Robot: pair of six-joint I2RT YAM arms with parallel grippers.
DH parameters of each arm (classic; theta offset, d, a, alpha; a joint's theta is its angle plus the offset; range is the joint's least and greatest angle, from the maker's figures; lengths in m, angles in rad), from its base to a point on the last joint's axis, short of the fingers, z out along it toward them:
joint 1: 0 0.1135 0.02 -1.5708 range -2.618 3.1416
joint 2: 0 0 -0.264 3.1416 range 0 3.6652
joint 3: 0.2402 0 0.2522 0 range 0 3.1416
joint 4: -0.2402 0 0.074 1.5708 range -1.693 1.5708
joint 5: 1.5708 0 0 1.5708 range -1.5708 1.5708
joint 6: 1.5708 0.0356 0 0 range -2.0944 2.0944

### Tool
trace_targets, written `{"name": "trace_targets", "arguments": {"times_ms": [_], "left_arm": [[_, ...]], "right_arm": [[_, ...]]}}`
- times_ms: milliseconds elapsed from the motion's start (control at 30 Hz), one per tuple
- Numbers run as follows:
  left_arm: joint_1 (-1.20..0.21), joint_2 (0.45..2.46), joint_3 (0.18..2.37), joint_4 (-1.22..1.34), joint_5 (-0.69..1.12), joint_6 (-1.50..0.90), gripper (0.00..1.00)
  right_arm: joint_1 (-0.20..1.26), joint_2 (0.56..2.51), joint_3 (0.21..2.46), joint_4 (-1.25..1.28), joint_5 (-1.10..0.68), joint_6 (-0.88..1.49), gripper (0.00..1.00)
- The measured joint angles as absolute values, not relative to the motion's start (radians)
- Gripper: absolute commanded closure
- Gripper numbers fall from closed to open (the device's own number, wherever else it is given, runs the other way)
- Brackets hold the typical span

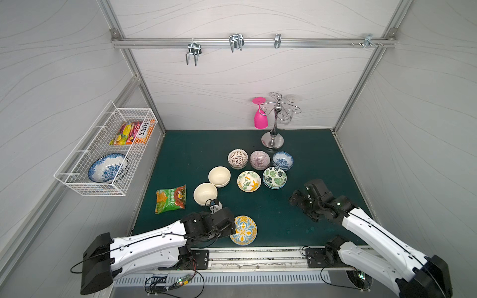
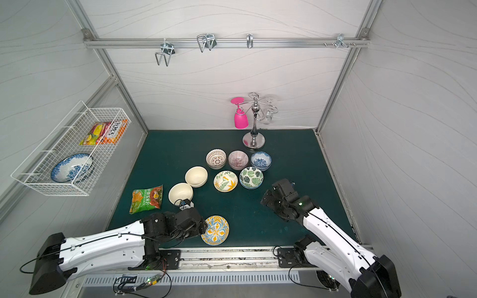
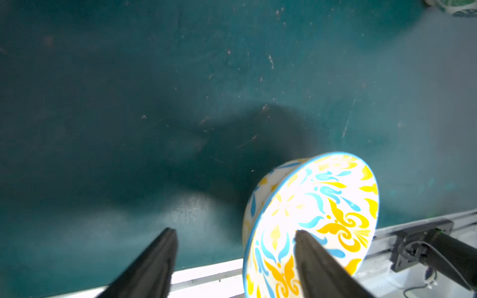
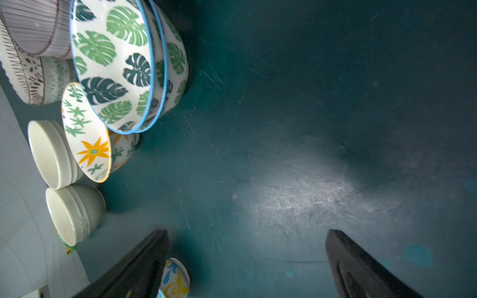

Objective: Stack the bowls
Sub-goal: Pick up the bowl from the center of the board.

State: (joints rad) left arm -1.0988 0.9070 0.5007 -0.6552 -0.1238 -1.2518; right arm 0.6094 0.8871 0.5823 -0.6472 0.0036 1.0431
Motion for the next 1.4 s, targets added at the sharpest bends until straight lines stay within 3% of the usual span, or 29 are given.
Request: {"name": "trace_targets", "arguments": {"times_ms": [300,500,1200,1400], "left_arm": [[-1.101,0.947,0.503,-0.609,-0.113,-1.248,0.54],[-1.101,0.947,0.503,-0.574,-0.089,-1.234,0.58],[-1.102,1.026,0.510,-0.551,-0.054,-1.225,0.98],[-1.102,1.019,0.544,-0.600,-0.083,-1.209,1.00]], "right_arm": [[0.779,0.908,0.591,-0.591,0.159,1.055,0.01],[0.785,0.942,0.610,-0.591,0.228,1.056,0.01],[0.785,0.885,0.566,-0.567,0.290,1.078,0.01],[0.785,0.853,0.548,-0.568,0.305,1.092,0.01]]}}
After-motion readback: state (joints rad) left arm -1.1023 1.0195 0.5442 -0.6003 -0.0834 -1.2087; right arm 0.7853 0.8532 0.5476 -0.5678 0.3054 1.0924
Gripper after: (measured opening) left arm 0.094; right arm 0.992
